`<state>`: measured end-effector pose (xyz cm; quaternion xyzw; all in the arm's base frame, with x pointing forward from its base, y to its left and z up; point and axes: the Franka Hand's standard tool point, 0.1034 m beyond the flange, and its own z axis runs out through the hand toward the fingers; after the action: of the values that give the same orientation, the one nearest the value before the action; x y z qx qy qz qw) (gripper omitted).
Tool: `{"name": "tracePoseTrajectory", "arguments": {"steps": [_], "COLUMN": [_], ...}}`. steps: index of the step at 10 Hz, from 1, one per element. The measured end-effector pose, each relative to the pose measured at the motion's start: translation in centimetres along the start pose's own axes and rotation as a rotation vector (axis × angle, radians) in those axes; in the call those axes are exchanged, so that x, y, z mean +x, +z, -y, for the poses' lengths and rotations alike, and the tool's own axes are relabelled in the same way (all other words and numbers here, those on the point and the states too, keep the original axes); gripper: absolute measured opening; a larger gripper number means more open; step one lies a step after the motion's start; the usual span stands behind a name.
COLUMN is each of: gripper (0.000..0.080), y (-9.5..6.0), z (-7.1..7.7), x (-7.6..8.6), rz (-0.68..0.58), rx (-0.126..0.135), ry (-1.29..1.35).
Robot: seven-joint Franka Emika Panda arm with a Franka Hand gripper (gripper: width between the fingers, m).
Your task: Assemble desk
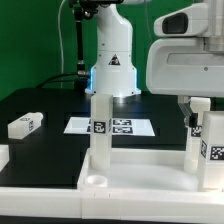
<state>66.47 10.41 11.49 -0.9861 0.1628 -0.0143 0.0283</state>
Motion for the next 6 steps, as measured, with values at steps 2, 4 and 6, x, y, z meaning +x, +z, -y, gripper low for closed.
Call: {"name": "tracePoseTrajectory", "arguments": {"steps": [2, 4, 6], "gripper": [0.0649, 0.0649, 0.056], "y": [-0.09, -0.07, -0.04], "z": [0.04, -0.14, -0.16], "x": [0.21, 0.29, 0.29], "rz": [-0.01, -0.013, -0.012], "rx": [0.001, -0.01, -0.011], "ry": [-0.18, -0.337, -0.343]}}
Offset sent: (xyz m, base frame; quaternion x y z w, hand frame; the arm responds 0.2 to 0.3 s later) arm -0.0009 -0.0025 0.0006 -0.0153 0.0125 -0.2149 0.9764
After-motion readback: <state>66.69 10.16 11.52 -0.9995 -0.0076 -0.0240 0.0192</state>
